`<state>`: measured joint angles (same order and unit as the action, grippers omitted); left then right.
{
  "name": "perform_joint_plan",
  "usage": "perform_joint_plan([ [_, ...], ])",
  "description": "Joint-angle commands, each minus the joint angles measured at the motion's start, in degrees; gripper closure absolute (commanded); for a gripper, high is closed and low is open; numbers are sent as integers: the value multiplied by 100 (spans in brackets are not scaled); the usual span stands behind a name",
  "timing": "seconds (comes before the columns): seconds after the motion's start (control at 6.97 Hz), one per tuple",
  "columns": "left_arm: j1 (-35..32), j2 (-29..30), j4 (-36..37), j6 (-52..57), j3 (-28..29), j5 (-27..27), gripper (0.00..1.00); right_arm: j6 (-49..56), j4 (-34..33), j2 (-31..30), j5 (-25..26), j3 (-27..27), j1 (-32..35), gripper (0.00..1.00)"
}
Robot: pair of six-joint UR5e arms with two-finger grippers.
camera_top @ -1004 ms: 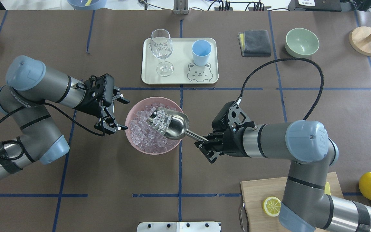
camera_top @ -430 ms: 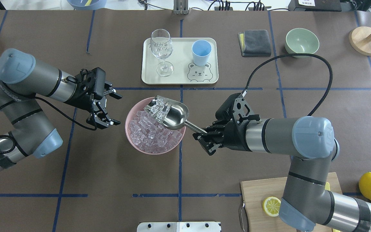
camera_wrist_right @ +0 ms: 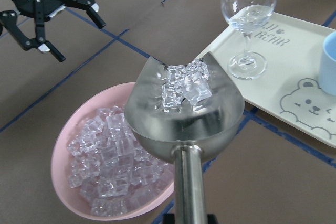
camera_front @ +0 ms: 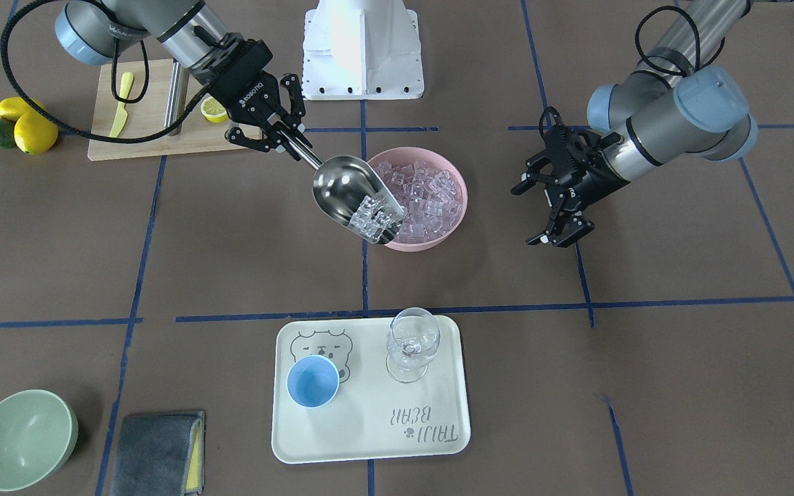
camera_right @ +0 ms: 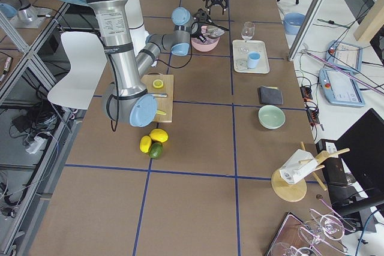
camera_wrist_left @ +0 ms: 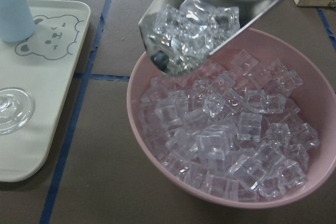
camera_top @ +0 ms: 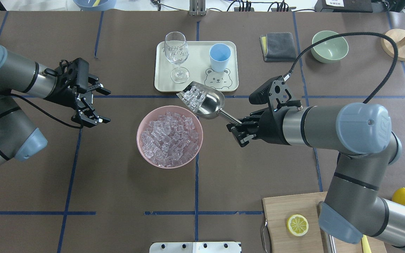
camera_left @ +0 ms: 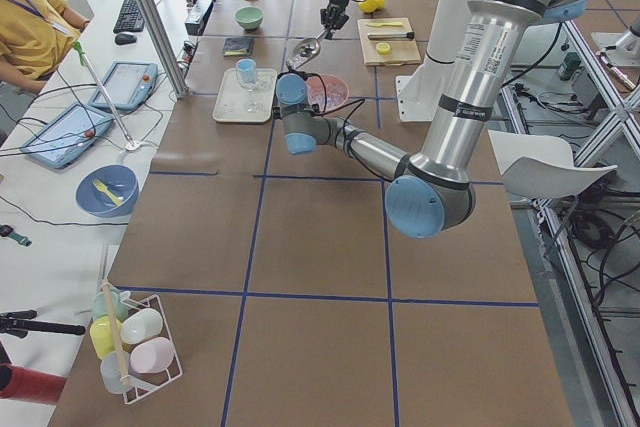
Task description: Put ice in cup with scoop
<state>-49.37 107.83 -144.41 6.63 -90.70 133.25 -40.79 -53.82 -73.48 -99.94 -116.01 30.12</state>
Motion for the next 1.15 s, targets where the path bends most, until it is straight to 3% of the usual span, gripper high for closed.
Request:
perform_joint_plan([
  [0.0, -212, -192, 0, 5, -44, 8, 0, -331, -163, -184, 19, -79, 265, 100],
  [0.14, -231, -244, 0, 5, -70, 8, 0, -446, -320, -140, 123, -1, 388, 100],
  [0.43, -222, -253, 0, 5, -131, 8, 0, -447, -1510, 558, 107, 148, 740, 100],
  [1.0, -196, -245, 0, -4, -132, 16, 0, -447, -2411, 1099, -120, 606, 942, 100],
])
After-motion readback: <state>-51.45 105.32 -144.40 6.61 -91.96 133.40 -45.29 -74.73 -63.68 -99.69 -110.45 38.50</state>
